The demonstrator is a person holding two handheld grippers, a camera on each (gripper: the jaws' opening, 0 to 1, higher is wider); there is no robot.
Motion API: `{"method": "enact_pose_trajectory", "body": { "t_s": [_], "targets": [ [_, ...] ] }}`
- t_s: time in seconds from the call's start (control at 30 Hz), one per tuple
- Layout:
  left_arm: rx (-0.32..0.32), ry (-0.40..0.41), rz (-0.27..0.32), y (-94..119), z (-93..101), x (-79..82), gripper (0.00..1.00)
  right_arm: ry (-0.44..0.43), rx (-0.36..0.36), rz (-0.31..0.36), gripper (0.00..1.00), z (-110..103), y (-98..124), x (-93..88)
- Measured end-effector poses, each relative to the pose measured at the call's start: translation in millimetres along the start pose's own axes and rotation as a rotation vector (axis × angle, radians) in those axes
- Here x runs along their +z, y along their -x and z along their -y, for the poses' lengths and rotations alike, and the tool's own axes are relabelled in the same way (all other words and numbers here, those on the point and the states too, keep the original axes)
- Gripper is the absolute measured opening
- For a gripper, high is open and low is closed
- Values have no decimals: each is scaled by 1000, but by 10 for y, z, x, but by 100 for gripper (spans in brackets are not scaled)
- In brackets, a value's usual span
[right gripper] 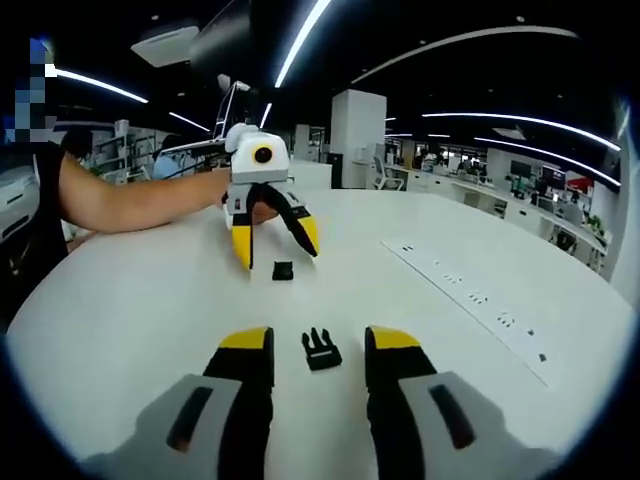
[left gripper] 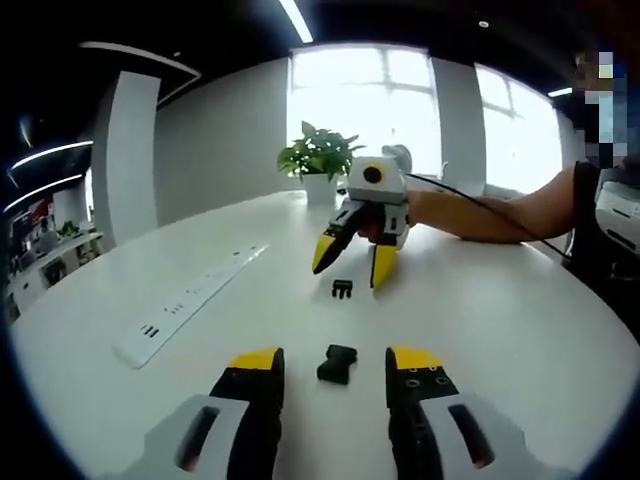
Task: Snap the two parts of the plastic buckle together until the buckle closes and remains connected.
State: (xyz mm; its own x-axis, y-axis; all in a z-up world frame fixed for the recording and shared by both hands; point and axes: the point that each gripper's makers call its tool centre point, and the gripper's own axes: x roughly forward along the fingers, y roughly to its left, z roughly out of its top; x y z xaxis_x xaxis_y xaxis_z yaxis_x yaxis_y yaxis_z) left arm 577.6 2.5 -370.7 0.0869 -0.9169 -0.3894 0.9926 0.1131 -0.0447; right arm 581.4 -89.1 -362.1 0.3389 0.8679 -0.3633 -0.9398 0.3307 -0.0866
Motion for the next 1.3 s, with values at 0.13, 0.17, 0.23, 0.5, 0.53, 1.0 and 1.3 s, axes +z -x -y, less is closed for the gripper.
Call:
{"method": "enact_pose_trajectory", "body": {
  "t_s": [0.13,0.17,0.23,0.5,0.53,1.0,1.3],
  "targets": [
    [-9,-5,-8,5,22,-9,34,-7,4,5,35,1,5,0],
    [-10,-6,-8,7,27,-7,33,-5,4,2,35,0,5,-9],
    [-10,-5,-8,14,21,-9,28,-8,7,0,33,-5,6,-20],
    [-8,-10,-34,-9,13,-77,29,-14,14,-6,30,3,8,-38],
    [-9,-12,-36,-9,14,-80,28,-15,14,-5,30,2,7,-38],
    [-16,-5,-32,7,17,-85,21,-13,16,-18,25,-21,-4,-74],
    [-36,4,-33,5,35,-92,20,-14,21,-21,23,-14,1,-90]
  ]
}}
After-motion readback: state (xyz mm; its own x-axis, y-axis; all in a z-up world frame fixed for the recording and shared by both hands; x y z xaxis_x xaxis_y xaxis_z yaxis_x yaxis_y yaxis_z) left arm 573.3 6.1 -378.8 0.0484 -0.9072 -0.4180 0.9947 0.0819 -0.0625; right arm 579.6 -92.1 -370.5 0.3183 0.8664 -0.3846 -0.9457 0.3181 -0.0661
